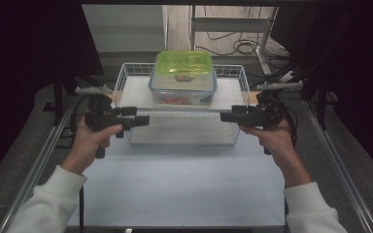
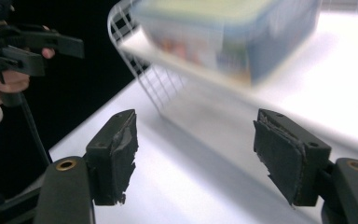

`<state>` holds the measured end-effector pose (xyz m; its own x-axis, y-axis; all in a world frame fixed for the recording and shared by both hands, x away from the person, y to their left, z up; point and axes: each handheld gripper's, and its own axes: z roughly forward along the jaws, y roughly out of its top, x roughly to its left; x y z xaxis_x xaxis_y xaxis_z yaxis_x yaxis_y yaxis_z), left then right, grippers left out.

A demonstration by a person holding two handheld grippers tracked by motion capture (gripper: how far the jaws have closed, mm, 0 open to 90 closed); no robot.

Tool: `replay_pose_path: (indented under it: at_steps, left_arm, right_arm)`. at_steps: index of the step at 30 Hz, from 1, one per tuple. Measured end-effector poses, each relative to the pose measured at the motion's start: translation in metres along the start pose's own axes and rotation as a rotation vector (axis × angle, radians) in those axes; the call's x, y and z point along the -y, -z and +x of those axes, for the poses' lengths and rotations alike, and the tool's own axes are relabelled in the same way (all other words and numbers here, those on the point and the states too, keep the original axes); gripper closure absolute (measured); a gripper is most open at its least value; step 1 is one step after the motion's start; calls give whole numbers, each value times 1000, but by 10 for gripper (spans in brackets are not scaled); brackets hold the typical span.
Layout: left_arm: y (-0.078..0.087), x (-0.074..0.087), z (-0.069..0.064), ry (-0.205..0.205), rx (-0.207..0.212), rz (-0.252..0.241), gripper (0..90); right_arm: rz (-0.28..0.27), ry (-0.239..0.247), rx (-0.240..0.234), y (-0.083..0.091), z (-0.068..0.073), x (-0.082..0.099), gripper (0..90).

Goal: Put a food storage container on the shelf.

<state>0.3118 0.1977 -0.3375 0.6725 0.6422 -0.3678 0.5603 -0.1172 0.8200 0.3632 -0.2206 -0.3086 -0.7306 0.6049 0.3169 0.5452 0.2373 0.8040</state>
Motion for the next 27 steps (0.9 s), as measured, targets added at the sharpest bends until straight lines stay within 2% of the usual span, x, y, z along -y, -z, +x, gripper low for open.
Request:
replay_pose_path:
  at_steps: [1, 2, 3, 4, 5, 6, 7, 8, 9, 12, 13, 14, 15, 17, 18, 19, 21, 22, 27]
  left_arm:
    - [-2, 10, -2, -10, -16, 12, 210]
    - [-2, 10, -2, -10, -16, 12, 206]
    - [-5, 29, -6, -25, -40, 28, 205]
    - [-7, 41, -7, -33, -51, 39, 205]
    - [-7, 41, -7, -33, -51, 39, 205]
    - [-11, 59, -8, -38, -57, 58, 204]
    - [-13, 65, -9, -40, -60, 63, 204]
    - [-13, 65, -9, -40, -60, 63, 204]
    - [-17, 83, -9, -60, -73, 94, 204]
    - [-27, 110, -8, -57, -85, 142, 204]
    - [-27, 110, -8, -57, -85, 142, 205]
    - [-31, 118, -6, -50, -89, 154, 205]
    - [-39, 133, -2, -32, -94, 201, 206]
    - [-42, 137, -2, -33, -101, 220, 198]
    - [-45, 142, -1, -43, -124, 244, 198]
    - [-46, 146, 0, -39, -134, 253, 201]
    - [-46, 146, -1, -44, -135, 255, 199]
    - [-45, 145, -1, -41, -138, 249, 199]
    - [-43, 146, 3, -27, -148, 241, 199]
  right_arm:
    - [8, 6, 4, 0, 1, 7, 291]
    - [8, 6, 4, 0, 1, 7, 291]
    - [39, 23, 9, 1, 4, 27, 281]
    - [47, 24, 9, 1, 5, 34, 279]
    - [47, 24, 9, 1, 5, 34, 279]
    - [57, 20, -1, 1, 6, 53, 278]
    - [60, 9, -6, 1, 6, 62, 275]
    - [60, 9, -6, 1, 6, 62, 275]
    - [65, -11, -12, 0, 3, 79, 269]
    - [86, -29, -17, -3, -1, 105, 269]
    - [86, -29, -17, -3, -1, 105, 269]
    - [99, -33, -11, -4, -2, 114, 269]
    - [121, -31, 13, -6, -5, 132, 269]
    - [131, -35, 21, -8, -6, 139, 269]
    - [134, -34, 26, -9, -7, 144, 269]
    - [133, -36, 40, -12, -12, 157, 269]
    - [162, -36, 46, -14, -16, 163, 263]
    - [148, -36, 59, -14, -17, 165, 262]
    - [118, -21, 58, -12, -16, 164, 247]
